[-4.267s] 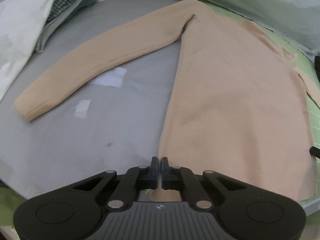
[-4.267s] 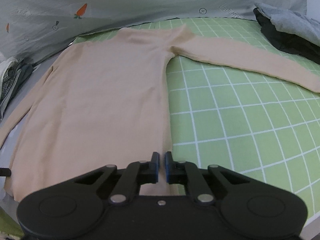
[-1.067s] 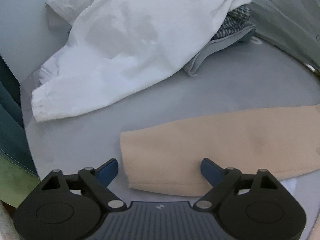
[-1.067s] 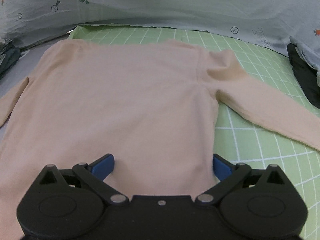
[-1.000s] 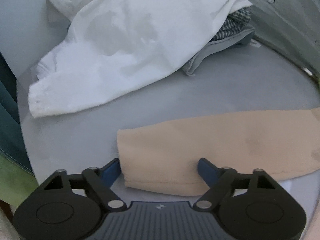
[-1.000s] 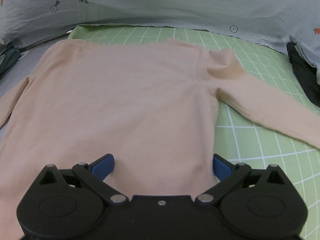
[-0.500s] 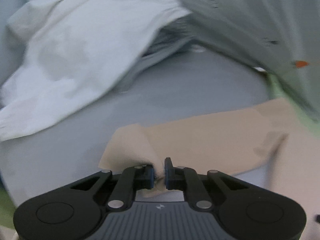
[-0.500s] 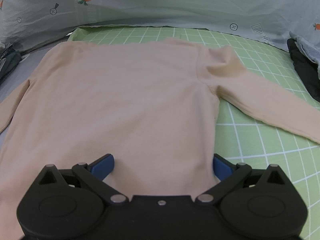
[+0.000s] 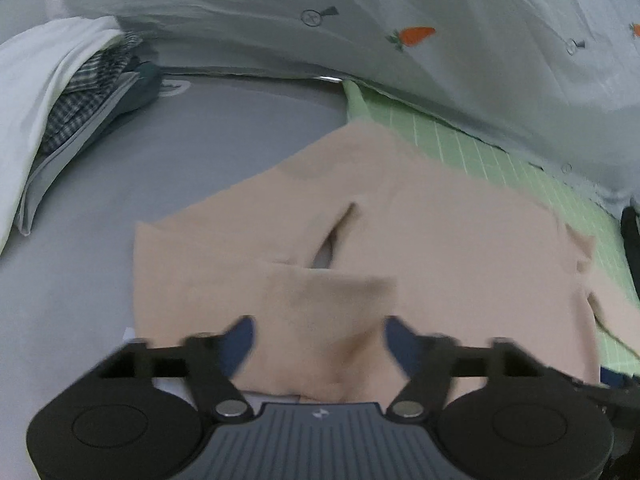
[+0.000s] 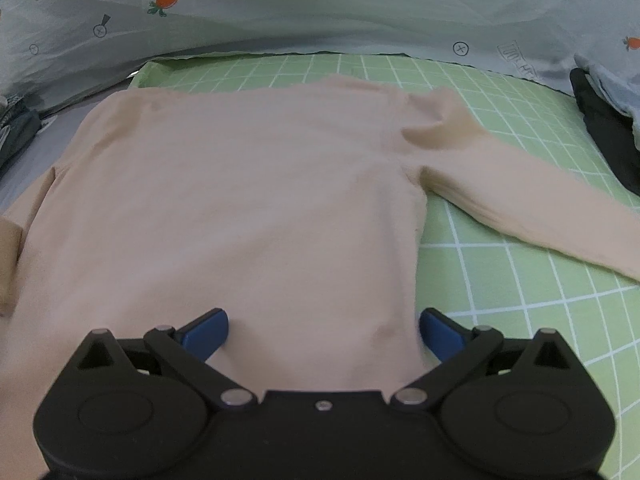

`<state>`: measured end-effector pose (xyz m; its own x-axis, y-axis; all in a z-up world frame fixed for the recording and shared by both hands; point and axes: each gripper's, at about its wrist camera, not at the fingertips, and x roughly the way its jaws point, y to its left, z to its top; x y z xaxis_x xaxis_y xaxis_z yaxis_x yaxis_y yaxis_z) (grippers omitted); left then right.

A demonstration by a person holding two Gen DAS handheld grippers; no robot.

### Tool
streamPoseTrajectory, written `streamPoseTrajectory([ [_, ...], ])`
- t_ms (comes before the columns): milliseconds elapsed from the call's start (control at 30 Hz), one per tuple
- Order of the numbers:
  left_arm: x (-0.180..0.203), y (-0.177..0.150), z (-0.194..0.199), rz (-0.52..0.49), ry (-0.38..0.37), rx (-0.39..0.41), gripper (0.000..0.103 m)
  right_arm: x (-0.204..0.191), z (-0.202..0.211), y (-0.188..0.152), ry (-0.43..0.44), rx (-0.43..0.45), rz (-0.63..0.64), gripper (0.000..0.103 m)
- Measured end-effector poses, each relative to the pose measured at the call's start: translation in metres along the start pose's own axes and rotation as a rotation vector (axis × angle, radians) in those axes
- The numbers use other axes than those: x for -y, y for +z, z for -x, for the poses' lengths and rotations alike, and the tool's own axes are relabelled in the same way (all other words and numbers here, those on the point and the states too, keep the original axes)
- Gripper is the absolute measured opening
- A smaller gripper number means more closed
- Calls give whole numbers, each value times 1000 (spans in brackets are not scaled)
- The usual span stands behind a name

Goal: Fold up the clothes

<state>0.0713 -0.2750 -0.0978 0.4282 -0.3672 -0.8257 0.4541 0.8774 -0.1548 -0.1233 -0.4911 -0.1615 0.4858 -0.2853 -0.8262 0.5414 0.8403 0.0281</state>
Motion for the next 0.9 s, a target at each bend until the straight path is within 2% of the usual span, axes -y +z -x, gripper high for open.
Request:
streamPoseTrajectory([
  [100,-7,-2,1,-5,36,-21,81,-5,3,4,-32,6,21,103],
  [267,-29,-5,-8,46,182,-82,81,-22,8,16,-16,29,62,103],
  [467,-53,-11,-19,95,282,-159,81,-58,6,35,10,14,111,103],
  [667,-57,-15,-25,101,290,-199,82,-88,11,51,17,38,113,102],
  [900,-59,-12,-27,91,295,-198,91,-115,20,65,48,65,110,98],
])
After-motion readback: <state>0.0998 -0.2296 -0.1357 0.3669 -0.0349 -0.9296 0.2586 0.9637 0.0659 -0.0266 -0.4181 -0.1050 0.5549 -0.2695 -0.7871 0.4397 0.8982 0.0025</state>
